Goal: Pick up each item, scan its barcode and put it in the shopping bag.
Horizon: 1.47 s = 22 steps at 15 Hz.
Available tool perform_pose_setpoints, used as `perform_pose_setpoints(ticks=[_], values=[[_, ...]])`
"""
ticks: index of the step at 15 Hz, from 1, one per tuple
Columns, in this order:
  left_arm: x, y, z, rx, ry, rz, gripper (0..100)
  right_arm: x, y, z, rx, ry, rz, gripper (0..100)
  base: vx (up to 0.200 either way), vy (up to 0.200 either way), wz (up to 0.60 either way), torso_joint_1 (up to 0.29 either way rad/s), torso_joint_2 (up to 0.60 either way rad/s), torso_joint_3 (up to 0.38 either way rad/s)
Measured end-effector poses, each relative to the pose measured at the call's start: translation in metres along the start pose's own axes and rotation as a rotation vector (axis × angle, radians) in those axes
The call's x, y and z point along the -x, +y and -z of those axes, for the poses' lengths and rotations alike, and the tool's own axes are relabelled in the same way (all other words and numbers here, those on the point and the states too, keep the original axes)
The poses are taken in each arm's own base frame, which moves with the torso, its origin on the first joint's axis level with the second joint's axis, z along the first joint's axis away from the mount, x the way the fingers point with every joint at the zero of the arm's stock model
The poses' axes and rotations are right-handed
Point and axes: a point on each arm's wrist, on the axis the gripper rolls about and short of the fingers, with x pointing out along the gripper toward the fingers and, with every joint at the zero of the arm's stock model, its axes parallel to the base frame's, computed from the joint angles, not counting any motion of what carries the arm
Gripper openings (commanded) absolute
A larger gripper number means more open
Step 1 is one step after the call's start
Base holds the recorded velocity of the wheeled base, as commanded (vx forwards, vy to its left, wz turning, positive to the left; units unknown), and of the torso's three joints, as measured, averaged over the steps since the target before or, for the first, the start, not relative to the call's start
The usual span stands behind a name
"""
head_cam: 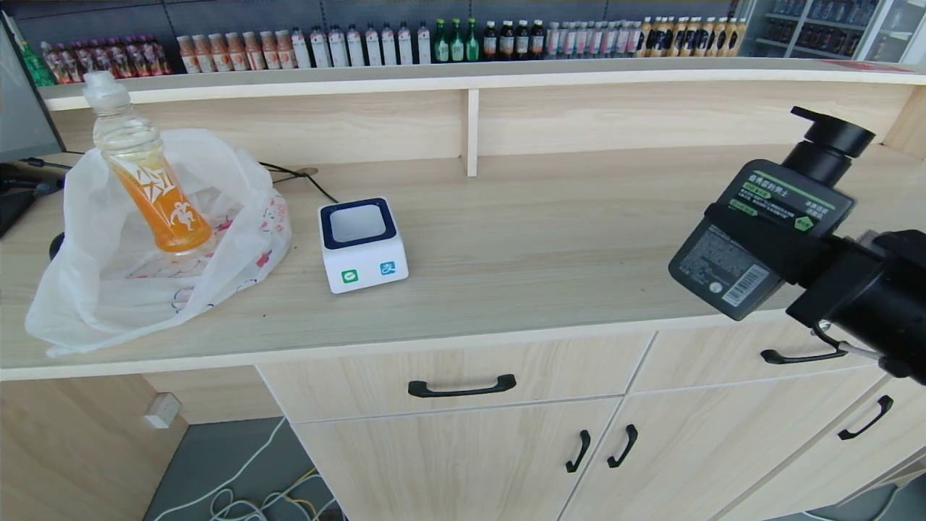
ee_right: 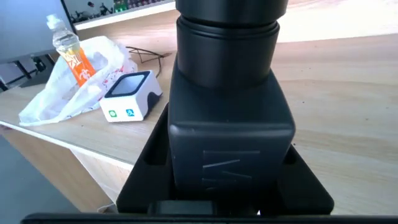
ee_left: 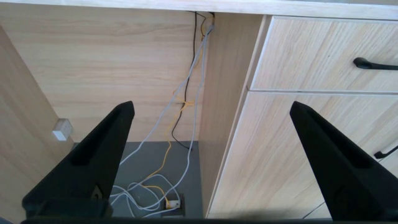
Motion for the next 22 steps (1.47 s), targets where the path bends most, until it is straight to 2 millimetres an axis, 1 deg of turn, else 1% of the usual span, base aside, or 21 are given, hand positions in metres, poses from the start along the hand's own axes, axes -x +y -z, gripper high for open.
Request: perform_pose_setpoints(ticks=[3, 7, 9, 11, 12, 13, 15, 17, 19, 22], values=[[0.0, 0.0, 0.0, 0.0, 0.0, 0.0, 100, -0.005, 0.011, -0.003, -0.076, -0.008, -0.065, 0, 0.0, 0.0, 0.0, 0.0, 0.0, 0.0], [0.0, 0.0, 0.0, 0.0, 0.0, 0.0, 100, -0.023, 0.036, 0.001, -0.194, -0.029, -0.204, 0, 0.0, 0.0, 0.0, 0.0, 0.0, 0.0], [0.0, 0.0, 0.0, 0.0, 0.0, 0.0, 100, -0.037, 0.048, 0.009, -0.231, -0.078, -0.274, 0, 0.0, 0.0, 0.0, 0.0, 0.0, 0.0], [0.0, 0.0, 0.0, 0.0, 0.0, 0.0, 100, -0.05, 0.06, 0.022, -0.259, -0.122, -0.372, 0, 0.0, 0.0, 0.0, 0.0, 0.0, 0.0], [0.0, 0.0, 0.0, 0.0, 0.0, 0.0, 100, -0.054, 0.066, 0.031, -0.265, -0.123, -0.453, 0, 0.0, 0.0, 0.0, 0.0, 0.0, 0.0], [0.0, 0.0, 0.0, 0.0, 0.0, 0.0, 100, -0.057, 0.069, 0.04, -0.287, -0.089, -0.516, 0, 0.0, 0.0, 0.0, 0.0, 0.0, 0.0], [0.0, 0.0, 0.0, 0.0, 0.0, 0.0, 100, -0.059, 0.071, 0.056, -0.329, -0.012, -0.565, 0, 0.0, 0.0, 0.0, 0.0, 0.0, 0.0], [0.0, 0.0, 0.0, 0.0, 0.0, 0.0, 100, -0.06, 0.072, 0.065, -0.337, 0.039, -0.619, 0, 0.0, 0.0, 0.0, 0.0, 0.0, 0.0], [0.0, 0.0, 0.0, 0.0, 0.0, 0.0, 100, -0.06, 0.073, 0.069, -0.347, 0.062, -0.631, 0, 0.0, 0.0, 0.0, 0.0, 0.0, 0.0], [0.0, 0.0, 0.0, 0.0, 0.0, 0.0, 100, -0.059, 0.075, 0.071, -0.368, 0.105, -0.724, 0, 0.0, 0.0, 0.0, 0.0, 0.0, 0.0]])
